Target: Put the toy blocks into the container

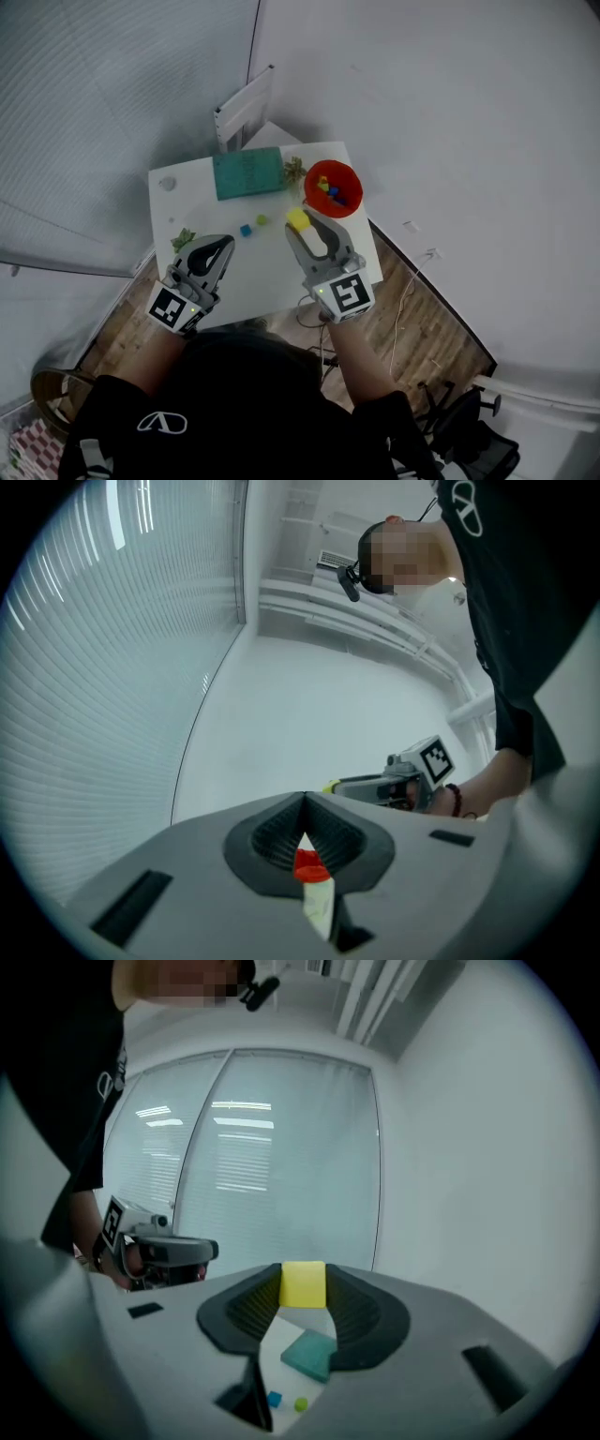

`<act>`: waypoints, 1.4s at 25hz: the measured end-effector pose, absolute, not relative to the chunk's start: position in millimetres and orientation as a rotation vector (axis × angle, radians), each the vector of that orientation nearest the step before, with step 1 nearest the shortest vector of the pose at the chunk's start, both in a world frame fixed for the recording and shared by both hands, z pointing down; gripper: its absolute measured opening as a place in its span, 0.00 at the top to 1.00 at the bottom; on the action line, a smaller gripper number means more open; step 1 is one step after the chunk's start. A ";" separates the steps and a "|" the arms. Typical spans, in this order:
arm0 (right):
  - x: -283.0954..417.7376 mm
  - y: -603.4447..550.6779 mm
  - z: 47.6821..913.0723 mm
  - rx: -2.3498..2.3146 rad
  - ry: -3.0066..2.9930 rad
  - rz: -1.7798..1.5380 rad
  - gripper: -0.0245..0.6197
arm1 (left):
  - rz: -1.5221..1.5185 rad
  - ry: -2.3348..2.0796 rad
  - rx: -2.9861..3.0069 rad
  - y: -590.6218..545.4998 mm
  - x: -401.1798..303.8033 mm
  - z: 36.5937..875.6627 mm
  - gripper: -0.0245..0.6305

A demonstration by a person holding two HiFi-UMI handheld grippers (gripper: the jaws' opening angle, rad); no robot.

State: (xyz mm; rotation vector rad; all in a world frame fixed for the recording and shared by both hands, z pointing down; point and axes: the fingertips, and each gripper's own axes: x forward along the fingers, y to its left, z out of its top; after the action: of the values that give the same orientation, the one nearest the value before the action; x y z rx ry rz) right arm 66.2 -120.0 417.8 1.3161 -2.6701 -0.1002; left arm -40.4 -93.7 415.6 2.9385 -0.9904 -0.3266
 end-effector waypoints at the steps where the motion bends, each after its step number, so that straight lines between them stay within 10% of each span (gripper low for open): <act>1: 66.6 -112.8 404.9 1.344 -2.694 -0.143 0.74 | -0.317 -0.983 2.944 -93.5 -39.0 415.2 0.96; 35: 179.9 -152.9 374.5 1.693 -2.678 -0.312 0.74 | -0.364 -1.004 2.960 -90.0 -23.9 394.2 0.96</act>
State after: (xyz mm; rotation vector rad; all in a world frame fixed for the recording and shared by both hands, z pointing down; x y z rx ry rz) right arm 179.9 -152.9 374.5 1.6927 -2.6781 -0.3123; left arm -23.9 -90.0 394.2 2.9598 -1.0043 -0.3637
